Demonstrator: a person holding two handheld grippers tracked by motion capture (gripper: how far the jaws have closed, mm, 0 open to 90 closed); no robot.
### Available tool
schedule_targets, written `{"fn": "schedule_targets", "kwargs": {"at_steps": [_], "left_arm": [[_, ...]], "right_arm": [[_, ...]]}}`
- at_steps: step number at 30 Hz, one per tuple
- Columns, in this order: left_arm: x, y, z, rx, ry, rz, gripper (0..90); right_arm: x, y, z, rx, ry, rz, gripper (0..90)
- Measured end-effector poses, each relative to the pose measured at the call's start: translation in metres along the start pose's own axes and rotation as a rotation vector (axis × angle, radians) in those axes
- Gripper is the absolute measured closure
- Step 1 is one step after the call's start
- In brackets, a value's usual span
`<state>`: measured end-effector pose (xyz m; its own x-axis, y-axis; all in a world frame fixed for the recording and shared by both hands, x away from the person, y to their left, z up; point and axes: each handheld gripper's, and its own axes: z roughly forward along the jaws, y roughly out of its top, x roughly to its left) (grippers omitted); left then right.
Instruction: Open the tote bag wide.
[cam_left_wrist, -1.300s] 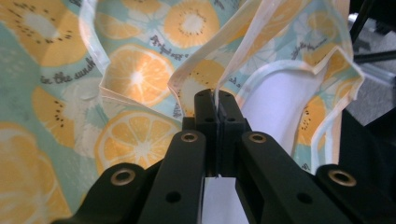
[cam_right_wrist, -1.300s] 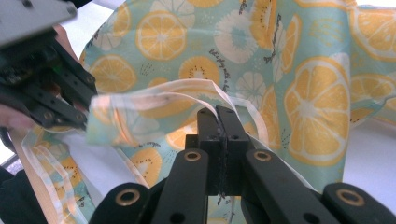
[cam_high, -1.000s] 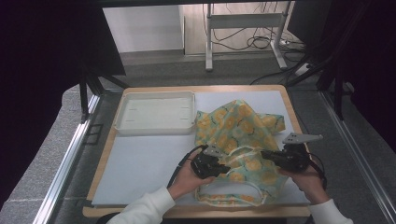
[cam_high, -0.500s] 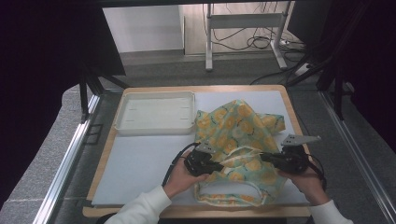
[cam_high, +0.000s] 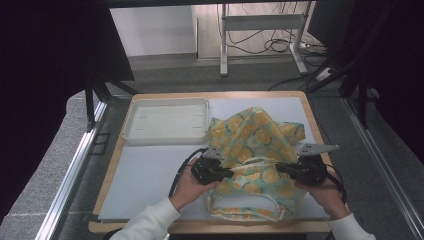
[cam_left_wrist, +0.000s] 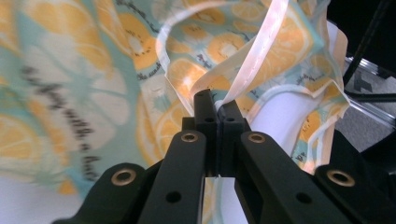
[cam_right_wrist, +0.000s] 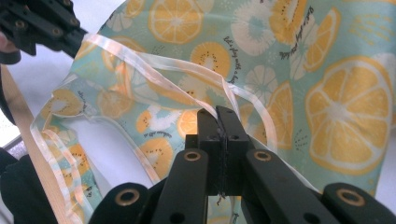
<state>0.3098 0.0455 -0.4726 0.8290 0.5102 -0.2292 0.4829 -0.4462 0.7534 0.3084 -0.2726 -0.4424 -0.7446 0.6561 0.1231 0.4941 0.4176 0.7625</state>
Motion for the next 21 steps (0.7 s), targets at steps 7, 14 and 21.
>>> {"fn": "schedule_targets", "kwargs": {"at_steps": [7, 14, 21], "left_arm": [[0.003, 0.010, -0.013, -0.026, 0.029, 0.022, 89.9], [0.015, 0.030, -0.029, -0.069, 0.051, 0.014, 89.9], [0.030, 0.054, -0.039, -0.097, 0.076, 0.001, 89.9]], "right_arm": [[0.002, 0.008, -0.001, -0.015, -0.013, -0.021, 89.1], [-0.001, 0.031, -0.002, -0.023, -0.024, -0.052, 89.1], [-0.006, 0.065, -0.004, -0.019, -0.055, -0.095, 89.1]]}}
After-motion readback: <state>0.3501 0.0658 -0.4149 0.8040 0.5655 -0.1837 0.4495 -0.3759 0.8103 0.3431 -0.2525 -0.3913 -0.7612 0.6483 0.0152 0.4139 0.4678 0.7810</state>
